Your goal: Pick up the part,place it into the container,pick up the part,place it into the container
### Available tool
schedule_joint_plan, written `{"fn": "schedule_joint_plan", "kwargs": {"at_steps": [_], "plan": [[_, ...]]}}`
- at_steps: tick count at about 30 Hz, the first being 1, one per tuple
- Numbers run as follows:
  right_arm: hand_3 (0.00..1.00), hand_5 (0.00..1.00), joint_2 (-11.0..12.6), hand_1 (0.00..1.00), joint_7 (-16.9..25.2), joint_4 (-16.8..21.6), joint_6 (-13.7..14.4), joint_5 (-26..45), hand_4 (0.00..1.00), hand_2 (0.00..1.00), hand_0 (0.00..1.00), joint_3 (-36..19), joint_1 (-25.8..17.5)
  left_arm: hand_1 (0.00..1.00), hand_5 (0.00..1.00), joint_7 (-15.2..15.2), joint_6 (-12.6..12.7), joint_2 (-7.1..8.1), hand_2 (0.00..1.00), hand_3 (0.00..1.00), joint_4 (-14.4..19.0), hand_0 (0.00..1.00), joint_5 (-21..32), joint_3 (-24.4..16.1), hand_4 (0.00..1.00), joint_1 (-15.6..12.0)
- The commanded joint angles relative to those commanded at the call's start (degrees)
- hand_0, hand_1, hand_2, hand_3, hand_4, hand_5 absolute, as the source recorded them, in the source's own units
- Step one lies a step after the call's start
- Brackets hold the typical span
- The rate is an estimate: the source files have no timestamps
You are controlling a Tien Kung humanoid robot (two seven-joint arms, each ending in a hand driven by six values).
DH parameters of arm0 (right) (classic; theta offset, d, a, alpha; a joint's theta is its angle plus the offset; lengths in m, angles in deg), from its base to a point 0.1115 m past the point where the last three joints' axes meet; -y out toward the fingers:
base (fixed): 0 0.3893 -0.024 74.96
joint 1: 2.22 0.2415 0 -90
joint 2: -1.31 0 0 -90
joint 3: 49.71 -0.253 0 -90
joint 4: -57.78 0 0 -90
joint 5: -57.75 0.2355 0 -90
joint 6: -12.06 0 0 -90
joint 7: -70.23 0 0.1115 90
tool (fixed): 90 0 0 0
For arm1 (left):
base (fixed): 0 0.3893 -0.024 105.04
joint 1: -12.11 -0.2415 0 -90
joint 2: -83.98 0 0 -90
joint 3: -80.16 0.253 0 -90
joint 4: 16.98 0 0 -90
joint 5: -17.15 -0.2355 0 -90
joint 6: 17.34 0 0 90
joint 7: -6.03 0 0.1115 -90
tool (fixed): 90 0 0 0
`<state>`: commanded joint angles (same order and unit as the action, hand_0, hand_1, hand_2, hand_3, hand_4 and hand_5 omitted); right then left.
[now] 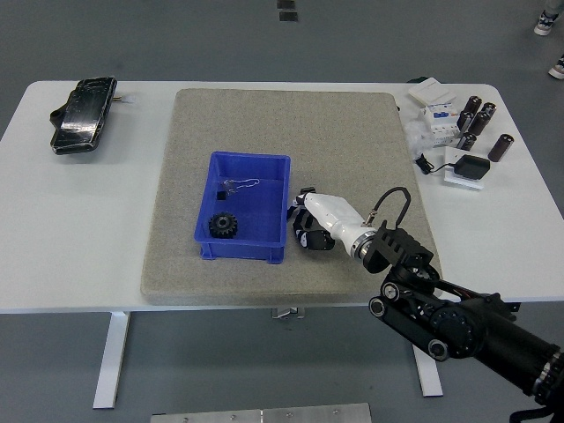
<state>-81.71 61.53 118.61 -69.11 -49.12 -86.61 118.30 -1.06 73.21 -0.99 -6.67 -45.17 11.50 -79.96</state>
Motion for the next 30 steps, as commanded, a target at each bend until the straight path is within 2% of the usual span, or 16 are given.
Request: {"fn": "schedule_joint_plan", "kwargs": {"at_steps": [10, 11, 22, 23, 30], "plan": [[0.998, 0.227, 0.3, 0.916, -0.4, 0.2, 0.3, -0.9, 0.809, 0.972, 0.982, -1.5, 0.0, 0.617, 0.278, 0.0, 0.0, 0.11, 0.585, 0.597, 0.0, 0.64, 0.0, 0.0, 0.653, -0.1], [0.998, 0.28, 0.3, 0.915, -0.5, 0.2, 0.4, -0.9, 0.847, 0.966, 0.99, -1.6, 0.0, 0.617, 0.277, 0.0, 0.0, 0.11, 0.585, 0.597, 0.0, 0.64, 0.0, -0.1, 0.653, -0.1], [0.992, 0.274, -0.8, 0.901, -0.9, -1.9, 1.9, -0.6, 0.837, 0.94, 0.982, -0.6, 0.5, 0.617, 0.274, -0.1, 0.0, 0.11, 0.585, 0.597, 0.0, 0.64, 0.0, 0.0, 0.653, 0.0], [0.962, 0.275, -1.0, 0.892, -0.9, -2.3, 2.0, -0.7, 0.834, 0.92, 0.971, -0.6, 0.6, 0.617, 0.273, -0.1, -0.1, 0.11, 0.585, 0.596, 0.0, 0.64, 0.0, 0.0, 0.652, 0.0], [0.94, 0.278, -1.3, 0.887, -1.2, -3.4, 2.3, -2.0, 0.833, 0.904, 0.968, -2.0, 1.0, 0.617, 0.264, -0.1, 0.0, 0.1, 0.585, 0.597, 0.0, 0.64, 0.3, 0.2, 0.644, 0.0]]}}
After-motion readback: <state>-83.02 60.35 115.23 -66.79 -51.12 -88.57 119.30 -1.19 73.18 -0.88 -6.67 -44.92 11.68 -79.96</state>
